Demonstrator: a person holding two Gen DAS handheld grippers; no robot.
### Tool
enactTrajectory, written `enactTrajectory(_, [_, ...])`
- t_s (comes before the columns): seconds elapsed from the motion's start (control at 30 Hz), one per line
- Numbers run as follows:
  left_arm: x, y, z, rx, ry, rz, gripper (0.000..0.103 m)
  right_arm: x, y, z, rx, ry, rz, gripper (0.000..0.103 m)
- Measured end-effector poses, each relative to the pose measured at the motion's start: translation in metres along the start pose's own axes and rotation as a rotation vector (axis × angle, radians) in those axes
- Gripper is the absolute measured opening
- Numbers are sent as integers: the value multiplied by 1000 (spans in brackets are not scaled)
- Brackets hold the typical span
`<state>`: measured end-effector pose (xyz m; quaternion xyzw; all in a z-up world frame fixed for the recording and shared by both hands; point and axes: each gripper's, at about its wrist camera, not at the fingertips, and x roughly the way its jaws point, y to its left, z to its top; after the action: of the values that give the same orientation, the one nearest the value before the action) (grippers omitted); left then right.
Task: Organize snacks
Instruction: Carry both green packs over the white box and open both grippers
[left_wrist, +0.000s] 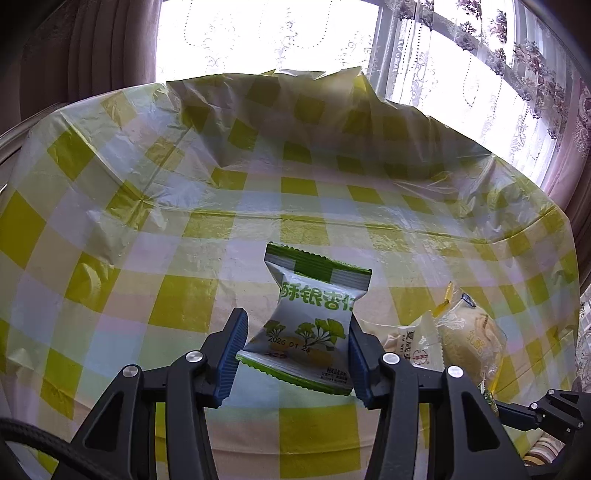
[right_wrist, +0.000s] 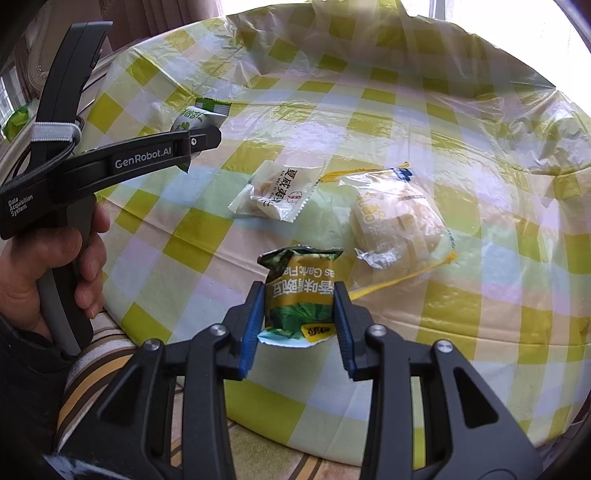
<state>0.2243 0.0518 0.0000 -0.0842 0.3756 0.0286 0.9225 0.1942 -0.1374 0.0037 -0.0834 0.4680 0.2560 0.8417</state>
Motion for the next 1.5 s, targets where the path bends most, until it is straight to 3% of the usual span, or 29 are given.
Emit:
enactTrajectory(0.93, [-51, -157, -48, 253, 90, -255, 51, -99, -95, -67, 235, -107, -110, 40])
enactTrajectory(1.5, [-83, -281, -90, 502, 172, -477, 51, -189, -202, -192, 490, -64, -361, 40])
